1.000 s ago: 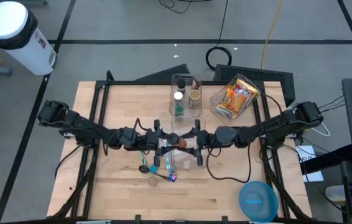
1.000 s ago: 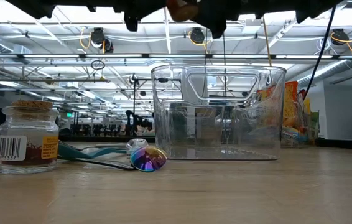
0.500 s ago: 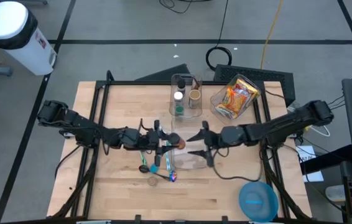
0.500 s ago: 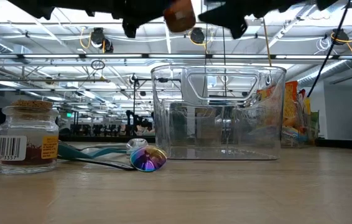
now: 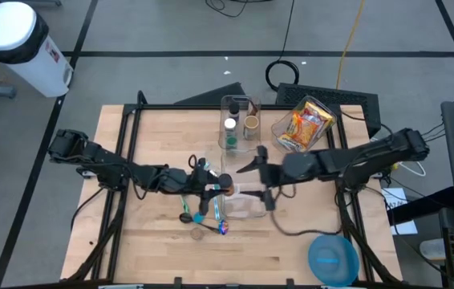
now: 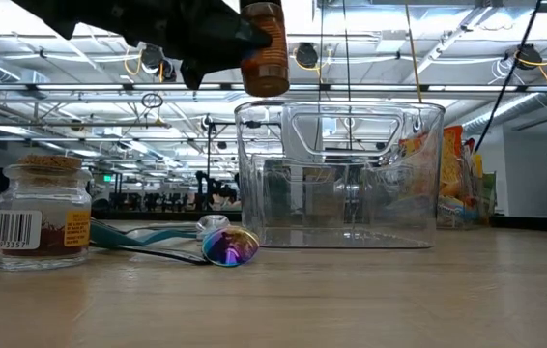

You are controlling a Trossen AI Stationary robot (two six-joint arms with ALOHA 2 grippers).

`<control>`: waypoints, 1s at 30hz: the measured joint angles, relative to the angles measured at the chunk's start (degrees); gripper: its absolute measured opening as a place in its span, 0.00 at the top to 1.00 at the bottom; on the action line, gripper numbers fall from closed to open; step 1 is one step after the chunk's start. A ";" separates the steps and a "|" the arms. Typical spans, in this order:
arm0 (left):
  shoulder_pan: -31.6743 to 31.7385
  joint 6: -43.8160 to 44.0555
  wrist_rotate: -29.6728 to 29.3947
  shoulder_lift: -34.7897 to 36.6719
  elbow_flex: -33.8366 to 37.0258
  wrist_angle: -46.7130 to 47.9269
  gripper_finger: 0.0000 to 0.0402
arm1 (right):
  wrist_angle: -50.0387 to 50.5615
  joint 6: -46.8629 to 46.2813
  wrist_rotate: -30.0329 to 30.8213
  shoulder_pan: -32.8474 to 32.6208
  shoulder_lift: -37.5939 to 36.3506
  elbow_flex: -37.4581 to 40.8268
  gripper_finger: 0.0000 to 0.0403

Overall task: Pick & Place Food Item
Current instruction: Put the orange spice bottle into the top left transparent bin

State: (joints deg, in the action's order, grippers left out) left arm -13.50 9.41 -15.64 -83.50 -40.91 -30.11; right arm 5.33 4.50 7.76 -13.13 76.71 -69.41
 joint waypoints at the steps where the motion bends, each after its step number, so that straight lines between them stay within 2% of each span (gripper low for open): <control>1: 0.06 0.07 -0.04 -0.02 0.00 0.08 0.69 | 1.10 0.96 -0.06 0.13 1.64 -1.65 0.26; 6: 0.09 -0.02 -0.04 -0.02 0.02 0.63 0.68 | 1.69 2.25 -0.09 1.66 7.99 -5.37 0.13; 11: 0.03 -0.24 -0.60 -0.07 0.04 2.12 0.68 | 1.77 -0.54 -0.32 4.28 11.10 -5.53 0.09; 17: 0.14 -0.04 -1.57 -0.07 0.09 2.38 0.68 | 2.45 -6.50 -1.00 7.37 11.41 -5.55 0.15; 23: 0.07 -0.24 -1.03 -0.11 0.09 2.56 0.67 | 3.30 -6.96 -7.60 8.31 11.41 -5.57 0.23; 30: 0.03 -0.24 -0.88 -0.13 0.11 2.82 0.67 | 2.57 -7.50 -7.84 8.20 13.80 -5.64 0.29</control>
State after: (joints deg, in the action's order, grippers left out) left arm -13.47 9.17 -16.52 -83.64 -40.80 -27.29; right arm 7.89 -3.01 -0.08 -4.93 90.51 -75.05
